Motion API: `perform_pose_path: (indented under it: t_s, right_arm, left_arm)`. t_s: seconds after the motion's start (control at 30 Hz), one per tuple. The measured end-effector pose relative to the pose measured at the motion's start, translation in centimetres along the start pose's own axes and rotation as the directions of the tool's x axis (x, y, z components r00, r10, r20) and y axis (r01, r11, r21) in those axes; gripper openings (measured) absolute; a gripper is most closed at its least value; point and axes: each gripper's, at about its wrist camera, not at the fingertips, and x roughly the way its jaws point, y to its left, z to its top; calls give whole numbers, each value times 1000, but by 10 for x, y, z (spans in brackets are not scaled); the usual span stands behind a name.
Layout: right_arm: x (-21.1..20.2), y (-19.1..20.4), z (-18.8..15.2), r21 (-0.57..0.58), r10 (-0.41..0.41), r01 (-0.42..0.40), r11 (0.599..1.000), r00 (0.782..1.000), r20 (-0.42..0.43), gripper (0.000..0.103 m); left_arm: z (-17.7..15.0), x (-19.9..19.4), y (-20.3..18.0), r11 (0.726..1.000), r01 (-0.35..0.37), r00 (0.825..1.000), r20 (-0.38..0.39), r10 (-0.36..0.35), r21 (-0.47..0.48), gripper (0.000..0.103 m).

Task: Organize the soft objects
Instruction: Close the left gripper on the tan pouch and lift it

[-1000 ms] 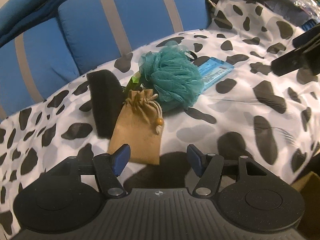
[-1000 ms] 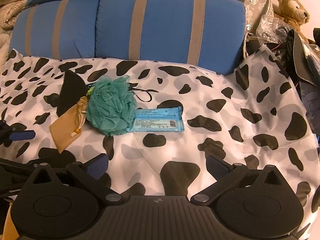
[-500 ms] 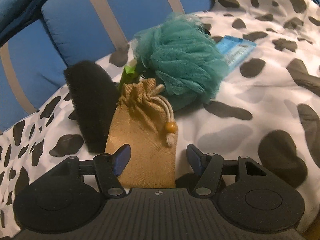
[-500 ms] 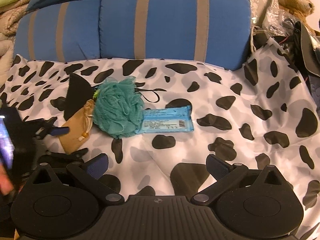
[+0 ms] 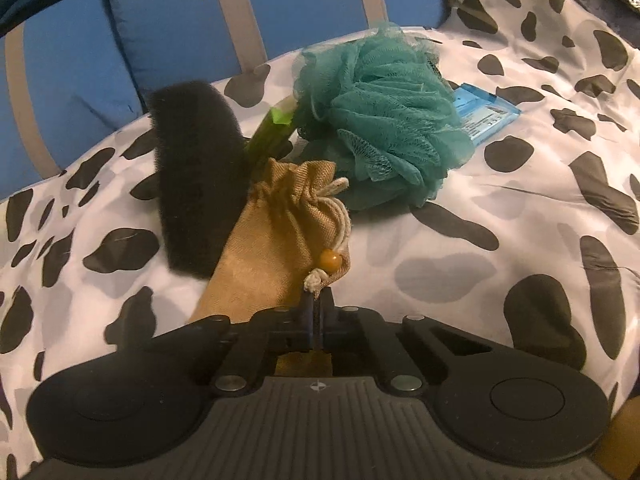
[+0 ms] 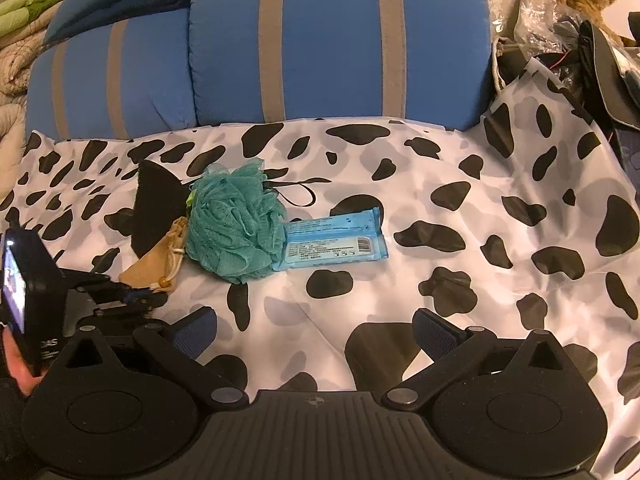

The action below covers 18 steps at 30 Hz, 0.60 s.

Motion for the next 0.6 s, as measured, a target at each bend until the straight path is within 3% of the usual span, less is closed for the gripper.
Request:
perform_pose_path:
  t_s: [0.2,0.6]
  right_arm:
    - [3,2,-1,-5,5,-5,1000,1000,-1,103]
    - [10,3,-4,-48,-2,2,999,1000,10,103]
  left_arm:
    - [8,-32,1,1000,25,999,43,-25,10,2]
    - [4,-110,16,995,55,994,96,-48,-80,2]
